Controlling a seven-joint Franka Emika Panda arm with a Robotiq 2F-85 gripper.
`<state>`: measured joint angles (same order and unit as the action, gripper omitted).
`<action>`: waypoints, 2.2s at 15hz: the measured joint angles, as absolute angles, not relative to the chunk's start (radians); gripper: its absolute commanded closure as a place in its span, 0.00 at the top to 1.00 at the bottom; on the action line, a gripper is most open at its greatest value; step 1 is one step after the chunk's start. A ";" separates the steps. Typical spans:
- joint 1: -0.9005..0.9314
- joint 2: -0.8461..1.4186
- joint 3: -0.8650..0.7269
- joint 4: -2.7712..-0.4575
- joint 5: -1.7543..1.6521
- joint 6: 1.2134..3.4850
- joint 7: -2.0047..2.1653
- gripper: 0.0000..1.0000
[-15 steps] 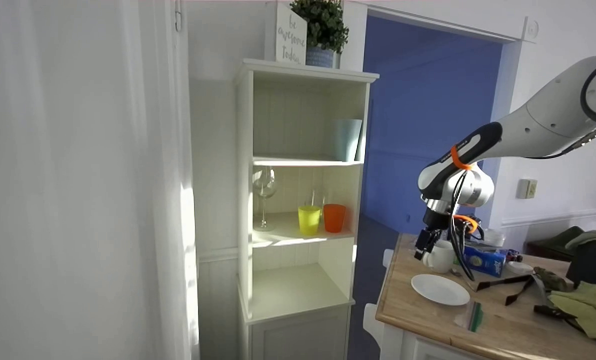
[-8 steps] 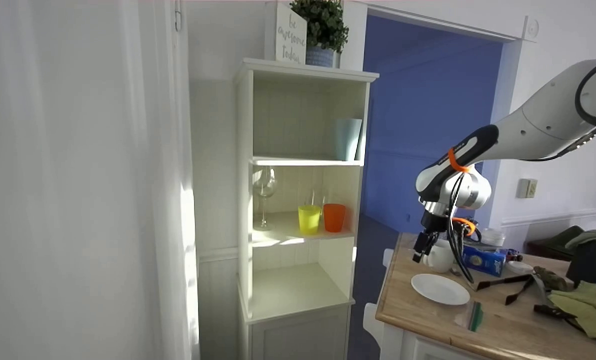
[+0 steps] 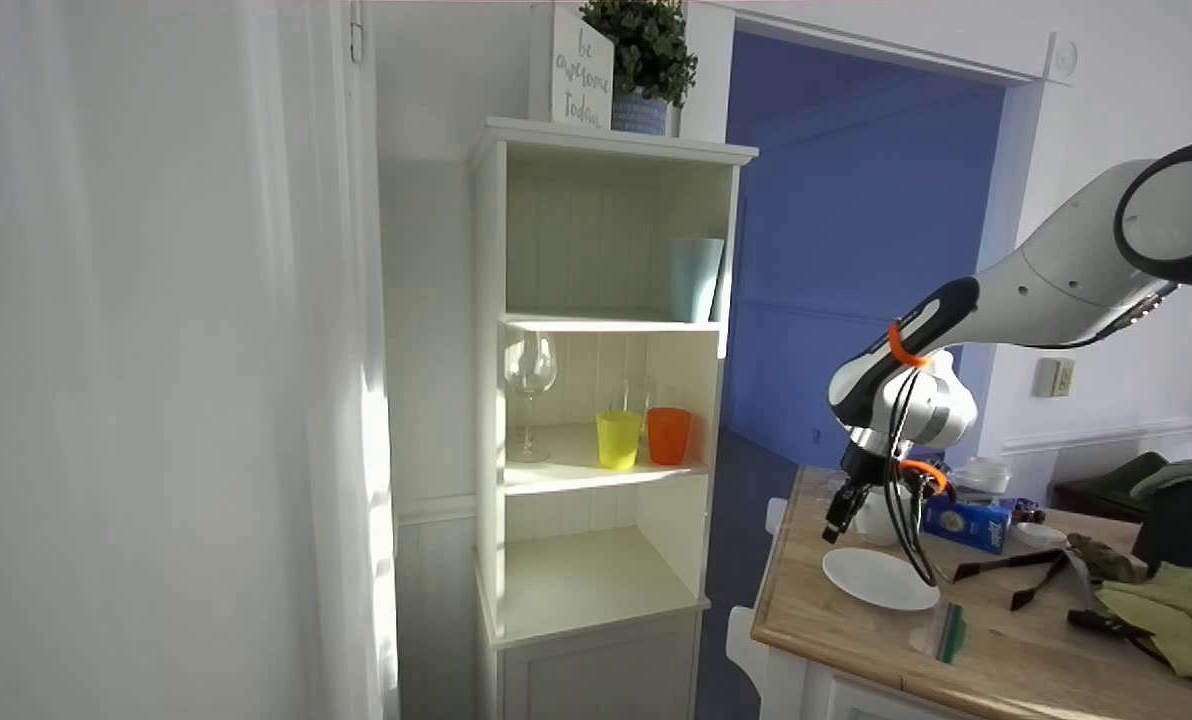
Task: Unstack the two white plates
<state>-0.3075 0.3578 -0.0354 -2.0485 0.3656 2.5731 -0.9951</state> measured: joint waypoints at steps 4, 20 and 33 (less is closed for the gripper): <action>-0.349 0.389 0.013 -2.046 0.428 2.610 -1.047 0.04; -0.405 0.440 0.075 -2.031 0.477 2.623 -1.106 0.03; -0.408 0.445 0.073 -2.031 0.477 2.623 -1.106 0.03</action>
